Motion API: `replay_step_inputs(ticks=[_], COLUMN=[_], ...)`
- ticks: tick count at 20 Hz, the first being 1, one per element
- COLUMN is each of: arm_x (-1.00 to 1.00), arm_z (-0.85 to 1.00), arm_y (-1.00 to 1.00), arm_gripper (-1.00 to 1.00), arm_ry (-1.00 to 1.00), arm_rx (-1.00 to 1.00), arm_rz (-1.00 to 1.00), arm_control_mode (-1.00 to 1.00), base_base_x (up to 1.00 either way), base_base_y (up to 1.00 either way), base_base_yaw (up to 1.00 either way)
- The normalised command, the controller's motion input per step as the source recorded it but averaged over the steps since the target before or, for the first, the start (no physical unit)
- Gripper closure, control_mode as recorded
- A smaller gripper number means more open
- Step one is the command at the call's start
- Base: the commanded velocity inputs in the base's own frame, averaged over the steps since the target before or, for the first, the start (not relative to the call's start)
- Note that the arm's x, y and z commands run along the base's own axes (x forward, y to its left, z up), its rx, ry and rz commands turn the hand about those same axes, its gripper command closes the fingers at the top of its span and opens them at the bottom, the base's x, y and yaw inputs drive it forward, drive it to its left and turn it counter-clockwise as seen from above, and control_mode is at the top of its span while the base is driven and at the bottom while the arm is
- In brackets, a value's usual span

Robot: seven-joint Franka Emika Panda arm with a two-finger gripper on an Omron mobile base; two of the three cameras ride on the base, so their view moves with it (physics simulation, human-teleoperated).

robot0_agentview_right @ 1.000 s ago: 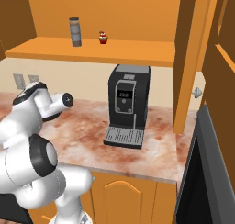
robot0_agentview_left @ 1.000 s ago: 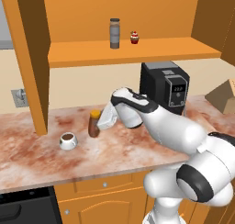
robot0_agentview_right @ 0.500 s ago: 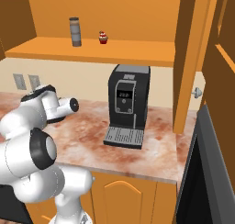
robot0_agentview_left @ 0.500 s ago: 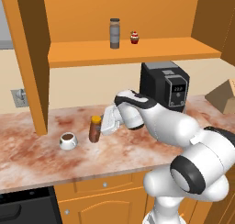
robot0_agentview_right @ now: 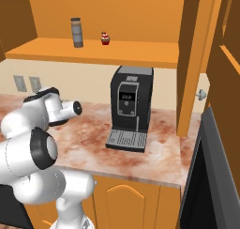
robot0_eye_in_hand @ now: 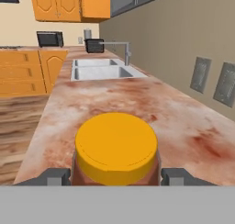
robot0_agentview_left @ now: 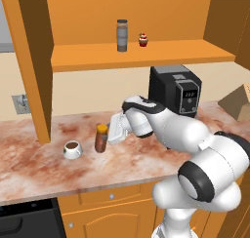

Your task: Pick the cinnamon and honey bottle from the cabinet and place them next to the mug.

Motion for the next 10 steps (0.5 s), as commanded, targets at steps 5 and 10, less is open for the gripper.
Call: replay_step_inputs(ticks=[5, 10], arm_x=[0.00, 0.00], arm_z=[-0.16, -0.23], arm_y=[0.10, 0.04], arm_gripper=[1.00, 1.00], arm_ry=[0.00, 0.00], arm_rx=[0.00, 0.00], arm_rz=[0.00, 0.00], arm_control_mode=[-1.00, -1.00], base_base_x=[0.00, 0.00], base_base_y=[0.00, 0.00], base_base_yaw=[0.00, 0.00])
